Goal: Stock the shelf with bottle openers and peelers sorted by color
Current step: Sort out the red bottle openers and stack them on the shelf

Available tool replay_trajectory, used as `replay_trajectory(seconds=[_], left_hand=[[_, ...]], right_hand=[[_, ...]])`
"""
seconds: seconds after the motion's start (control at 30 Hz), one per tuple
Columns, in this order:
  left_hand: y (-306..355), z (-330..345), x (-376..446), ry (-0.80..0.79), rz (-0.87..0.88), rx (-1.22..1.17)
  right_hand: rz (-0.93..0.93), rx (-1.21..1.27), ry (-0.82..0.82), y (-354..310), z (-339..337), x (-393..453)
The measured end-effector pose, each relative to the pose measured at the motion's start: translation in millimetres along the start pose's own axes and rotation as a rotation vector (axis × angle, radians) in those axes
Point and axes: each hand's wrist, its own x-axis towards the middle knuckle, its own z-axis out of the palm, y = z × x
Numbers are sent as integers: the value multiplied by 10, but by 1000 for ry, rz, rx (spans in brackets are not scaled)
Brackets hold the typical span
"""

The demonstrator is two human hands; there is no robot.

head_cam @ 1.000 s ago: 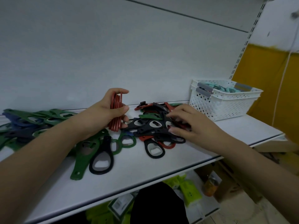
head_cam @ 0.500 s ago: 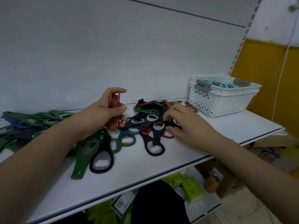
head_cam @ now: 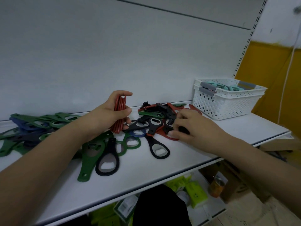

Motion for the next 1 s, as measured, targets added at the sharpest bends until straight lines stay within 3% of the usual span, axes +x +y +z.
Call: replay_trajectory(seconds=[0.4,0.53,0.67,0.8,1.0], left_hand=[[-13,1,1,-21,7,23],[-25,-6,14,-26,-2,17],[-25,-3,17,-34,-6,17],[-6,5,4,-44,-8,14],[-8,25,-23,-69,-30,64]], right_hand=[[-218,-178,-76,-100,22,342],[-204,-252,-101,-180,-22,444],[-171,-149,-114,-198,-28,490],[-114,129,-356,-56,-31,500],[-123,48,-322,-79,-71,628]])
